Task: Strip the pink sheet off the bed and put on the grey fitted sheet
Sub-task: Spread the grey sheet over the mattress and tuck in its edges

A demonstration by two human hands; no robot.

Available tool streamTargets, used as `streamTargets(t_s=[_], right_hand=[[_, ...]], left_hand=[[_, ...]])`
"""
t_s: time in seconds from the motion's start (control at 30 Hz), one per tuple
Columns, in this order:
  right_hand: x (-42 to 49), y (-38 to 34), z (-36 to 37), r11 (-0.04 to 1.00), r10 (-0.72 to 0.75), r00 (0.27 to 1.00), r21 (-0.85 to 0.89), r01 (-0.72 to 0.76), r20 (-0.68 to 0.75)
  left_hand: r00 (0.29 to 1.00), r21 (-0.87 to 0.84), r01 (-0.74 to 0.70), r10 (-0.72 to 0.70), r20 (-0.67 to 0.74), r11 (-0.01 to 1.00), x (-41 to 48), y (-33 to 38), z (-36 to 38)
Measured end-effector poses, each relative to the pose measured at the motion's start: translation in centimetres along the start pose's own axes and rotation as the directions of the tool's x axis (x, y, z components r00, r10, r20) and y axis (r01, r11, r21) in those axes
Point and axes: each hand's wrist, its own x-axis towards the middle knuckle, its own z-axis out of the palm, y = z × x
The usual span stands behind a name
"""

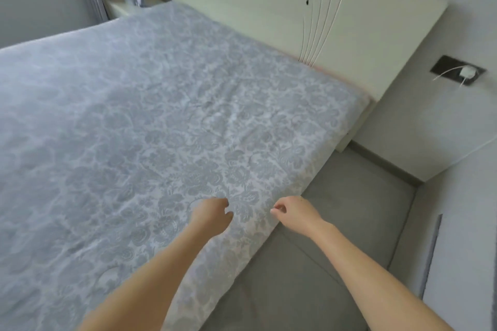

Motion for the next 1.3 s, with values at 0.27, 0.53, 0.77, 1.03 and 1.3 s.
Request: streamTargets(t_s=[0.27,0.53,0.77,1.03,1.3], right_hand=[[-9.8,-12.1,-5.5,0.987,-0.153,0.976,0.026,0.159,-0.154],[-14.2,-21.5,-8.6,0.900,-0.433,0.888,-0.130,0.417,-0.154],[-12.9,-17.5,-13.6,0.842,-0.528,0.829,-0.241,0.484,-0.182],[-5.7,-3.0,-22.6,0.904,-0.423,0.868,-0.193,0.382,-0.259],[7.4,9.2,-29.1,0.954,-0.300,0.930,-0.053,0.296,-0.211]], left_hand=[[0.935,-0.073,-0.145,0.112,-0.338,0.987,-14.7,-5.3,-11.6],[0.841,-0.128,-0.022,-0.051,-0.538,0.992,-24.0,-11.4,-16.9],[0.749,-0.241,0.009,-0.166,-0.642,0.970,-20.9,-5.6,-19.4],[0.745,-0.403,-0.075,-0.218,-0.630,0.912,-8.8,8.3,-21.2],[0.784,-0.516,-0.043,-0.291,-0.548,0.856,7.0,17.4,-23.5]])
